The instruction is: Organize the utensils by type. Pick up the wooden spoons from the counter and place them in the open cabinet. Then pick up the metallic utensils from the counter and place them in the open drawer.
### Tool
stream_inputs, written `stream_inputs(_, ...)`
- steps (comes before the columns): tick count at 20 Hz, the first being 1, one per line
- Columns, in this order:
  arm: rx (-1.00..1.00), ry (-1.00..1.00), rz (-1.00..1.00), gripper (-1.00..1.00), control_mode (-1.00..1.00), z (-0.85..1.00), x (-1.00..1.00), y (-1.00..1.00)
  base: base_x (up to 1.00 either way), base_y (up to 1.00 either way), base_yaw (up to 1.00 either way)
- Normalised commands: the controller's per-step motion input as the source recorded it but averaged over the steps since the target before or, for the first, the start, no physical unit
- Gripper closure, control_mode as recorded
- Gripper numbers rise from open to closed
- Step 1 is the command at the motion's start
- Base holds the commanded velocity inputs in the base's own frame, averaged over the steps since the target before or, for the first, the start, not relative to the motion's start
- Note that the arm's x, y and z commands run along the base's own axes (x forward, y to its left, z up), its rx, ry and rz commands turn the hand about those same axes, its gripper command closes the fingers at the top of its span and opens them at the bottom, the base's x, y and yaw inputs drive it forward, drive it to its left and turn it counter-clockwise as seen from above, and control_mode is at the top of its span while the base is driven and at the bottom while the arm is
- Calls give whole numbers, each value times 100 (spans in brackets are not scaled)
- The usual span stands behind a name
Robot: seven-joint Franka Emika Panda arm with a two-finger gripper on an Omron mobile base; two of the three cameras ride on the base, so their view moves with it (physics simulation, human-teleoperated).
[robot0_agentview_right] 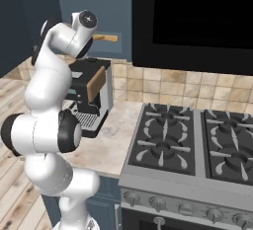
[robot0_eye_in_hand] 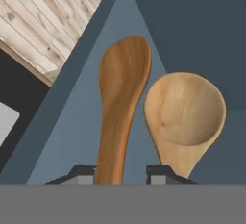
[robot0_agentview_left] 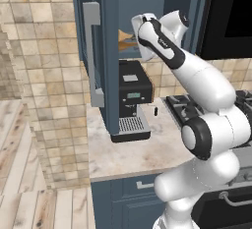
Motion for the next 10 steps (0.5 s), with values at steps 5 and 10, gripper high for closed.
stream_inputs(5,-8,1,0,100,-100,0,34,-2,0,0,0)
stream_inputs(10,-2,4,0,100,-100,0,28,-5,0,0,0)
